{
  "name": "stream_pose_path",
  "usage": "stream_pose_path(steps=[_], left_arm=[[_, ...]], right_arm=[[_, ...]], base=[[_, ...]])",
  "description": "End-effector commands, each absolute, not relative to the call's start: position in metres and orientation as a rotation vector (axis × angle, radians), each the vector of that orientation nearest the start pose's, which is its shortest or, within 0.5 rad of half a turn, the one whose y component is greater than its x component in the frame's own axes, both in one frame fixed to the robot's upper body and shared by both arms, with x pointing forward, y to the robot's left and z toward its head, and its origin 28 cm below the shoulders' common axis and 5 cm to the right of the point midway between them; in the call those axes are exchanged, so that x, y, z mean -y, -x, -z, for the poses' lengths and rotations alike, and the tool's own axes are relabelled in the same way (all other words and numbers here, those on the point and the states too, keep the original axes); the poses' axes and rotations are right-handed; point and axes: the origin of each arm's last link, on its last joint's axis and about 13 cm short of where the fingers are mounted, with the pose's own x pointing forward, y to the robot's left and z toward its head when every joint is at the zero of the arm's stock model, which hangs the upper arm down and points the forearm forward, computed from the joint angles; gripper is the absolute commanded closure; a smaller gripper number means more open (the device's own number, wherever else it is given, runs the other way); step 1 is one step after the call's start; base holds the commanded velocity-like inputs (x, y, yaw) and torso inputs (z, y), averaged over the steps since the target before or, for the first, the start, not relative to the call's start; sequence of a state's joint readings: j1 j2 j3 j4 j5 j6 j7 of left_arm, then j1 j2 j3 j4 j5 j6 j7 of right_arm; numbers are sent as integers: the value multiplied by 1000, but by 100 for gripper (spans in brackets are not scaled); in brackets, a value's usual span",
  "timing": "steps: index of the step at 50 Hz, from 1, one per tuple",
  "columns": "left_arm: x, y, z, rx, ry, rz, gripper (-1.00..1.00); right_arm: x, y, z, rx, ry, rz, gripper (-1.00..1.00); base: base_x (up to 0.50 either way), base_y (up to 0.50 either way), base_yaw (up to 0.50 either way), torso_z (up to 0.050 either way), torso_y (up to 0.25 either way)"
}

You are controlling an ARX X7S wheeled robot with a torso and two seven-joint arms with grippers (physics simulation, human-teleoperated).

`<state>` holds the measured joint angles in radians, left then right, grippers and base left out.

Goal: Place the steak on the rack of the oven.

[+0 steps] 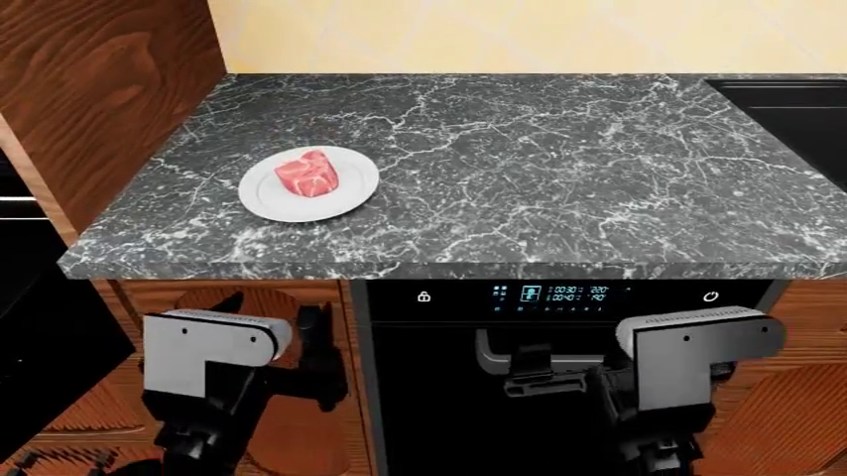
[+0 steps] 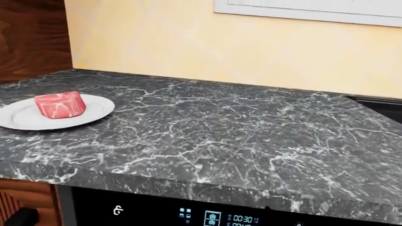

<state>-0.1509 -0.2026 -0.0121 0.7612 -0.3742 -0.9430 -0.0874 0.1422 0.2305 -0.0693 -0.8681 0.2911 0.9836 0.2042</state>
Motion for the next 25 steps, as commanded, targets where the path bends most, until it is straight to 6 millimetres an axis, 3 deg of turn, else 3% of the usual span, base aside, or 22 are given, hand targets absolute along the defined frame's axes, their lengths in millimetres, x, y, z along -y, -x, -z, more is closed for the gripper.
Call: stream_pose_path(steps=[1,14,21,25], left_arm=[[-221,-189,-173,-122,9,217,-100],[-228,-193,-187,-141,41,207,-100],[-227,-195,-192,-138,96,223,-100],[-226,-197,-194,-127,78,224,-100]], right_arm=[[105,-170,-194,-4,164,-118,-100],[105,-164,-222,-6,178,-100,-100],[106,-167,-223,-18,194,-77,-100],[107,-168,-222,-22,177,-87,-100]], base=[[0,0,0,0,0],[0,0,0,0,0],[6,0,0,0,0],[369,0,0,0,0]])
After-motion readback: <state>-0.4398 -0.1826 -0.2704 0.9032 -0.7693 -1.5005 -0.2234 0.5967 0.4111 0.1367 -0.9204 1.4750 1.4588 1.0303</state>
